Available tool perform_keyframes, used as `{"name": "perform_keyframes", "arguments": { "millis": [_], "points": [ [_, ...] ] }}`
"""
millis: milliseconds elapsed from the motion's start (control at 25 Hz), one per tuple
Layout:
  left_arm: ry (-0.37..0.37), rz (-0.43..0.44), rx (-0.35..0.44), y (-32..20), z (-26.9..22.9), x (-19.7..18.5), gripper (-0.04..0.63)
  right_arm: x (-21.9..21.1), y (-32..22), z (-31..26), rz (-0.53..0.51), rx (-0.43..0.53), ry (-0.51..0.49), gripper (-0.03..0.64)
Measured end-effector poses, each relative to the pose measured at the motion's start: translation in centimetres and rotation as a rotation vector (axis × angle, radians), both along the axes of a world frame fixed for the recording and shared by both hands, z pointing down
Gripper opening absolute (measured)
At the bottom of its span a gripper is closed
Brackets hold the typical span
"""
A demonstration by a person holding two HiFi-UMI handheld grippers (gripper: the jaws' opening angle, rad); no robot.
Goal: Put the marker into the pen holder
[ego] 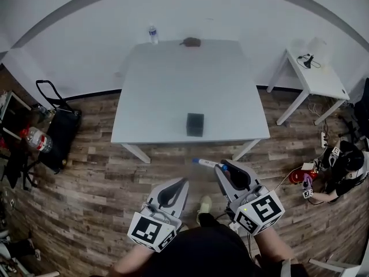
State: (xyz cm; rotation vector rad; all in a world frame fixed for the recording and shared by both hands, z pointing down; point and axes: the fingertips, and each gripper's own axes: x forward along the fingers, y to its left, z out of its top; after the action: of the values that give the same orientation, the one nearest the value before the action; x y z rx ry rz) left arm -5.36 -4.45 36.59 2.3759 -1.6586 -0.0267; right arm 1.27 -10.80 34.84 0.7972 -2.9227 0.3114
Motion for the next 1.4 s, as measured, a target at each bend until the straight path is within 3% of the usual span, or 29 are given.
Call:
{"name": "perform_keyframes", "arguments": {
  "millis": [480, 840, 1040, 1200, 1400],
  "points": [
    [-0.013, -0.093, -0.053, -6.3, 0.2, -1.1, 0.006, -1.9, -10.0, 4.0, -0.046, -0.038, 0.077, 0.077],
    [0.026, -0.051, -0.081, -10.5, 2.0, -3.7, 0.006, -5.9, -16.5, 11.2, 0.019, -0.014, 0.236, 0.077],
    [0.039, -0.019, -0.108, -13.0, 2.9, -5.8, 0.006, -8.2, -18.6, 17.1, 0.025, -0.018, 0.379, 0.077],
    [0.064, 0.000, -0.151, -14.1, 4.2, -7.3, 0.006, -9.2, -18.3, 22.1, 0.006, -0.061, 0.499, 0.077],
    [0.079, 0.018, -0.181, -15.8, 5.3, -8.6, 0.006, -9.4, -18.1, 26.8, -0.006, -0.189, 0.572, 0.077]
  ]
}}
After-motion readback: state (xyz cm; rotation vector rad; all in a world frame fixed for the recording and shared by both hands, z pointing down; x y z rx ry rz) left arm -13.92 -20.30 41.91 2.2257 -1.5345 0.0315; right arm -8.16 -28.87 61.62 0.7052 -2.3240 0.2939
